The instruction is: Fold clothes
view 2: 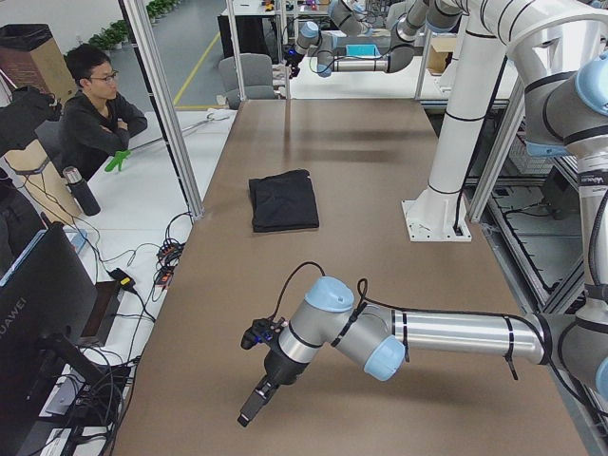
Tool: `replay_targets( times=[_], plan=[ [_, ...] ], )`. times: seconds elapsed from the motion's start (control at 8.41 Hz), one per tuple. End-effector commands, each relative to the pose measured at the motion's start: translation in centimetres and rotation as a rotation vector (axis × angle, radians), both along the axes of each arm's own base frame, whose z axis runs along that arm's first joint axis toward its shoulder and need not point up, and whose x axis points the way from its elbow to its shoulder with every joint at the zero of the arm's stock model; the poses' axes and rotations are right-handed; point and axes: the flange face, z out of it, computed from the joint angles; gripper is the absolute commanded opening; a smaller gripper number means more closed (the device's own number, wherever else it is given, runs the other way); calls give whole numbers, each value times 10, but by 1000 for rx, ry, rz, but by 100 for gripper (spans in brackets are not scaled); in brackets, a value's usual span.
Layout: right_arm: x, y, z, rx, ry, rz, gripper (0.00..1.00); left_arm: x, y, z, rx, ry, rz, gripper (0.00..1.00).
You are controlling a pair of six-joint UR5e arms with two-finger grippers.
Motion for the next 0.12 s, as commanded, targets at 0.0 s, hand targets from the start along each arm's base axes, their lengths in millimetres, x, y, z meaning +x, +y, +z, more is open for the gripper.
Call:
replay_targets(
  times=[0.0],
  plan=[
    [0, 3, 0, 0, -2, 4, 95, -2, 0, -3, 9, -2, -11, 94]
  ],
)
